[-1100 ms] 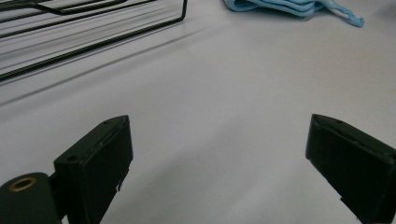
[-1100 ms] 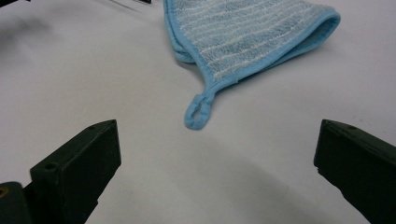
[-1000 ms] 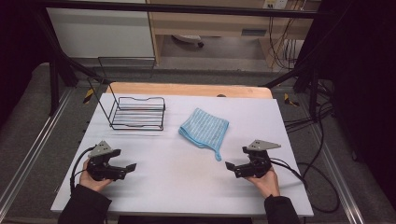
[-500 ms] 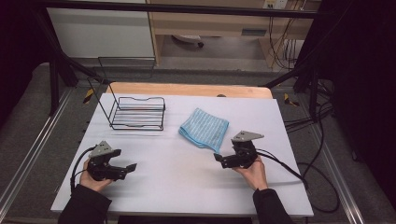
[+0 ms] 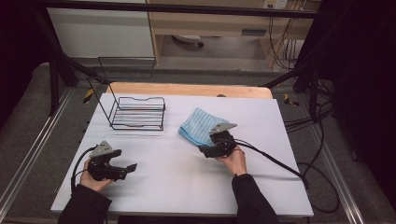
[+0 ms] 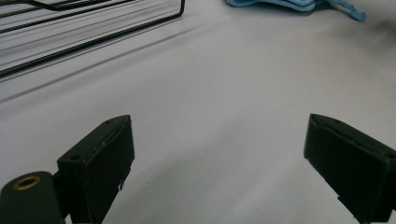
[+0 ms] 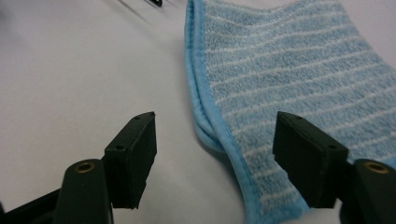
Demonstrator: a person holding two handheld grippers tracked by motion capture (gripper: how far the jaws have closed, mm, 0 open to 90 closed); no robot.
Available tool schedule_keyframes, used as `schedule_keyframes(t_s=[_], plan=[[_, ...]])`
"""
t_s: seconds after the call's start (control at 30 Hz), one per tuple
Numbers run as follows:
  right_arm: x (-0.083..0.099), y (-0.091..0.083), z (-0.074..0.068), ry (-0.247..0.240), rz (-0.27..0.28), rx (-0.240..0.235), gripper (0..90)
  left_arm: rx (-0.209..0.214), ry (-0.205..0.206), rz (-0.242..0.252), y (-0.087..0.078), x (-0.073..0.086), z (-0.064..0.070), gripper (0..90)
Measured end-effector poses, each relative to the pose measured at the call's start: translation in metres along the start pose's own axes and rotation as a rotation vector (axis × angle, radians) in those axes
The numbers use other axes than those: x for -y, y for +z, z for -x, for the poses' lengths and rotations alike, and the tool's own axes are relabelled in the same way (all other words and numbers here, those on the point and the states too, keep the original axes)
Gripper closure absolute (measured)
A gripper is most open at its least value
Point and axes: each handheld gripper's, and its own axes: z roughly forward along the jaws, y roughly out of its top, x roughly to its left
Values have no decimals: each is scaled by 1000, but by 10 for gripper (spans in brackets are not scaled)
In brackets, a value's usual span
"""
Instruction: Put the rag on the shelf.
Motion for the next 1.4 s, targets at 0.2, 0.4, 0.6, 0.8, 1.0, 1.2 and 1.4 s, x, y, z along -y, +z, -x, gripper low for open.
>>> schedule_keyframes(t_s=[0.2,0.4,0.6,0.8,1.0,1.2,1.4], plan=[[-5,20,4,-18,-37,23,415,0,0,1,0,0,0,87],[-4,26,9,-46,-60,31,445,1,0,-1,0,0,-1,89],[-3,27,11,-102,-84,42,453,1,4,-4,0,0,0,91],[-2,31,15,-130,-83,36,536,2,4,-6,0,0,0,92],[-4,30,22,-122,-92,45,702,2,3,-7,0,0,-1,94],[-4,29,23,-108,-87,45,754,2,4,-8,0,0,-1,95],[-7,25,23,-65,-91,38,771,1,5,-9,0,0,-1,96]])
